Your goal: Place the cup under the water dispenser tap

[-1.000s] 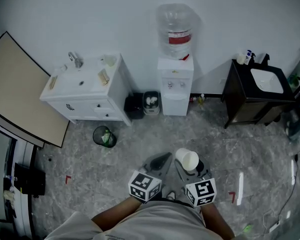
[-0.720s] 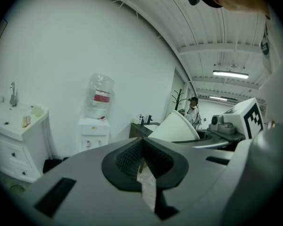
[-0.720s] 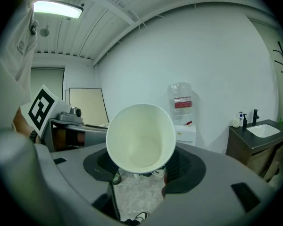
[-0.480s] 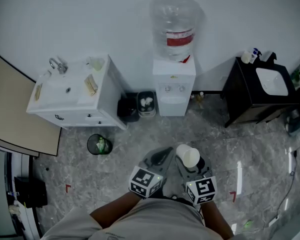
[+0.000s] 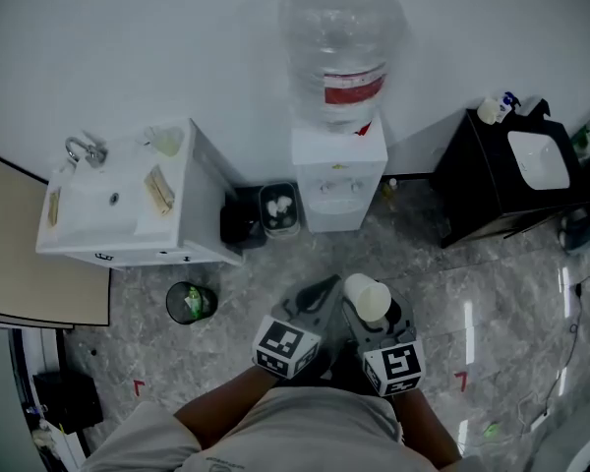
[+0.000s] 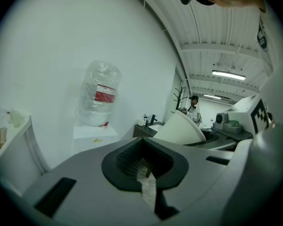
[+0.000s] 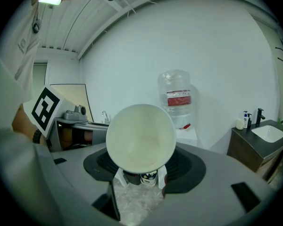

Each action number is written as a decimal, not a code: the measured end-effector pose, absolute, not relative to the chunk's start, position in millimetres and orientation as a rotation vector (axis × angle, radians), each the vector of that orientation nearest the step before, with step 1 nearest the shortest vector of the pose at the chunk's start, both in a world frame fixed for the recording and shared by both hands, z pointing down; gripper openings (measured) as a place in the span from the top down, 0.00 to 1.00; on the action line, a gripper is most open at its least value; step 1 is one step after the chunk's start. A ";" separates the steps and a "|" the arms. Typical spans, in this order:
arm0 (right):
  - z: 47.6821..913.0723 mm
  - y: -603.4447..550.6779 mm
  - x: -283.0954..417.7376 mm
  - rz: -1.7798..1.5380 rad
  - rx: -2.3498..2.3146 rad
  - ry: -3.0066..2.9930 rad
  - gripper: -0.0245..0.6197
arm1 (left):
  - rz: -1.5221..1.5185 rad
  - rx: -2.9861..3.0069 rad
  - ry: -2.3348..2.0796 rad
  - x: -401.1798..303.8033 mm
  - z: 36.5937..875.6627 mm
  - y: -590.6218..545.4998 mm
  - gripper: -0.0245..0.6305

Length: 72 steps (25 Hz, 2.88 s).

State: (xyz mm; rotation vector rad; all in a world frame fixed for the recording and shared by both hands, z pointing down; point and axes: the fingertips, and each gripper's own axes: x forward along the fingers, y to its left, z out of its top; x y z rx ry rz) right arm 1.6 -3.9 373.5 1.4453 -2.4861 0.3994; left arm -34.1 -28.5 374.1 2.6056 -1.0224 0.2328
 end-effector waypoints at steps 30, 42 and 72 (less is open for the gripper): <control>741.5 -289.3 56.1 0.466 1.276 -2.274 0.54 | 0.146 2.527 -1.172 0.2 615.6 -267.4 0.96; 907.2 -354.2 50.7 0.545 1.213 -2.148 0.54 | 0.171 2.499 -1.202 -10.0 674.6 -281.7 0.96; 875.8 -353.7 55.5 0.475 1.168 -2.170 0.47 | 0.258 2.472 -1.108 11.9 670.8 -269.0 0.96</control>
